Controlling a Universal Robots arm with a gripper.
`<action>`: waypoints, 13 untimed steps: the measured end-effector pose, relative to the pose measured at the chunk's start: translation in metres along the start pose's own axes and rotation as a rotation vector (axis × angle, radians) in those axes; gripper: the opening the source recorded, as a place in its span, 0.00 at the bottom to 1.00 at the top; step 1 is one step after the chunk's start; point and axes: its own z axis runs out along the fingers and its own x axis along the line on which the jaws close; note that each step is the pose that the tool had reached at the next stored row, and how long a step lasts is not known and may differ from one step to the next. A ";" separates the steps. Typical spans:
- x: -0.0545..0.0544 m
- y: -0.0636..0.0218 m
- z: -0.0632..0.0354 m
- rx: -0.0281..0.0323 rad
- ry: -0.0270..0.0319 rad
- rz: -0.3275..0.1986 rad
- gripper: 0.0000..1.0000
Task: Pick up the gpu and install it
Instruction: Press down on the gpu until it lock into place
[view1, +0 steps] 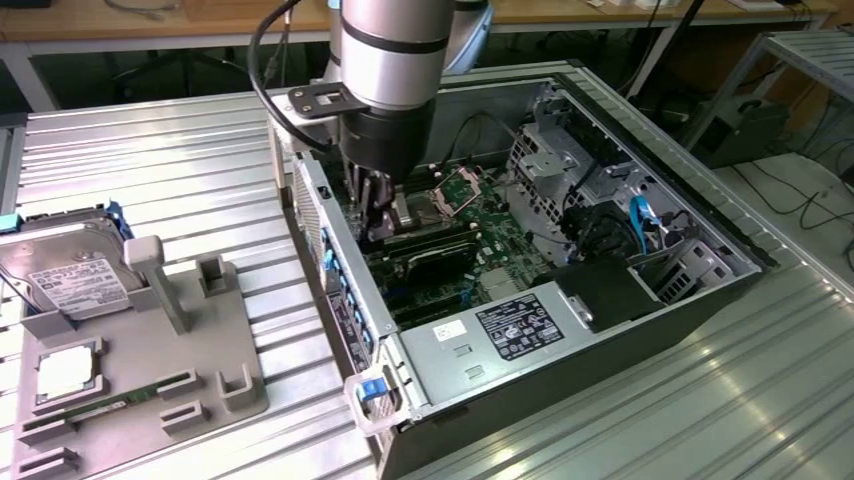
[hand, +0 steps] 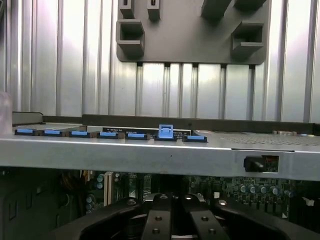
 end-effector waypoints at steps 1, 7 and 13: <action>0.000 -0.0025 0.0002 -0.0001 0.0001 0.000 0.11; 0.000 -0.0198 0.0028 0.0000 0.0000 0.000 0.11; 0.001 -0.0351 0.0048 0.0000 -0.0010 -0.002 0.11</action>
